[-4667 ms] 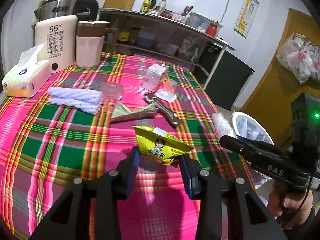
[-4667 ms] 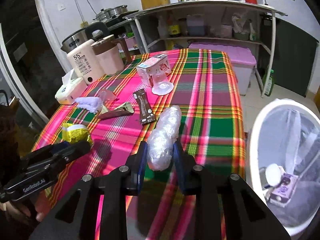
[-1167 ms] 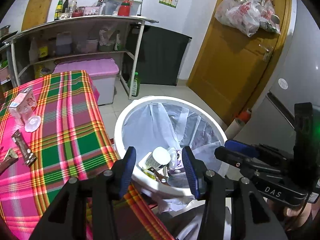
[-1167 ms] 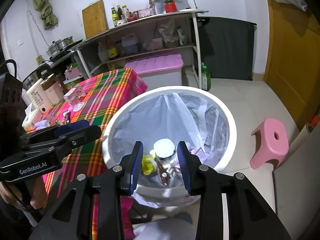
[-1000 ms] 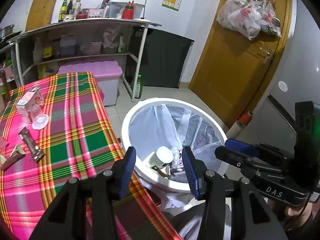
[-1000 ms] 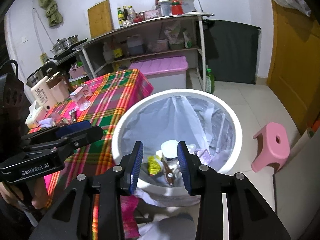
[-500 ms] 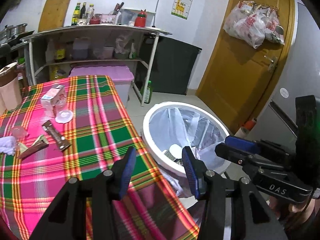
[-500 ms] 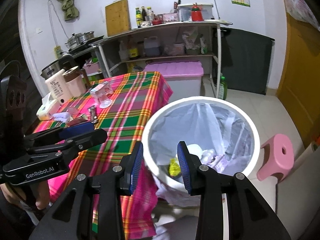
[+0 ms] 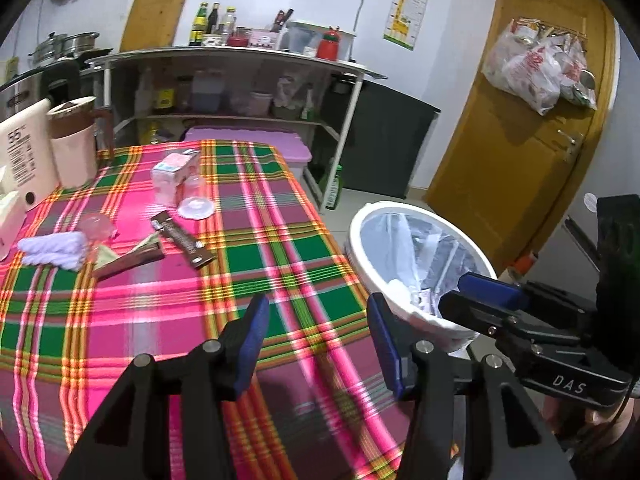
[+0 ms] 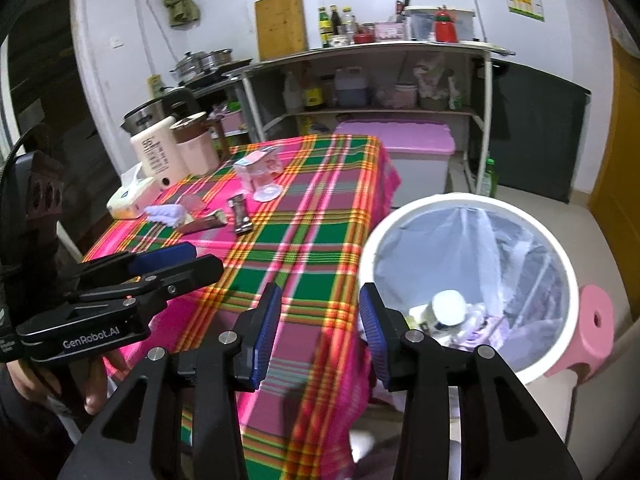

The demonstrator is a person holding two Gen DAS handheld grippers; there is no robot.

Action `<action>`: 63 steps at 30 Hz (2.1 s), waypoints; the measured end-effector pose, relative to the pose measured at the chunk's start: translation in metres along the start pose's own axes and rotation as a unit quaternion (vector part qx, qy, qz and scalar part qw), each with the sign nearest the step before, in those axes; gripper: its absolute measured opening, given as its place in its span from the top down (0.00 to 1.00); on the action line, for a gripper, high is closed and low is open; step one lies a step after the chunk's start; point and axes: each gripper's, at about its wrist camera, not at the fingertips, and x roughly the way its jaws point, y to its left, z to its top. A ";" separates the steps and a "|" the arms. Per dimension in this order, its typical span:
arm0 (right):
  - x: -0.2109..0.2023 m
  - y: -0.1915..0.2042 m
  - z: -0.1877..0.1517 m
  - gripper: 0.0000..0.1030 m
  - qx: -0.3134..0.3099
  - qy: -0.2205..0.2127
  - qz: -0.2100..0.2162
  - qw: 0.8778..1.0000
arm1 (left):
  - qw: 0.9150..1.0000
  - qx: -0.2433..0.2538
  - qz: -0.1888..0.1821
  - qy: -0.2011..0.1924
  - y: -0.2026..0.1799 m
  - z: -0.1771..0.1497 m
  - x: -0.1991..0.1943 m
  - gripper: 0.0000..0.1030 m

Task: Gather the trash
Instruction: 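Grasp the pale green torn wrapper with the left tool while the right tool grasps the brown sachet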

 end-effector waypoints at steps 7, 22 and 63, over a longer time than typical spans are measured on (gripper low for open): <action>0.014 0.016 0.002 0.59 -0.017 0.008 0.018 1.000 | 0.999 -0.022 0.032 0.001 0.028 -0.009 -0.008 0.49; 0.058 0.052 0.019 0.59 -0.048 0.049 0.053 0.996 | 0.994 -0.064 0.088 -0.007 0.089 -0.013 -0.017 0.49; 0.195 0.088 0.061 0.73 -0.104 0.110 0.055 0.987 | 0.998 0.025 0.049 0.023 0.156 0.037 0.039 0.40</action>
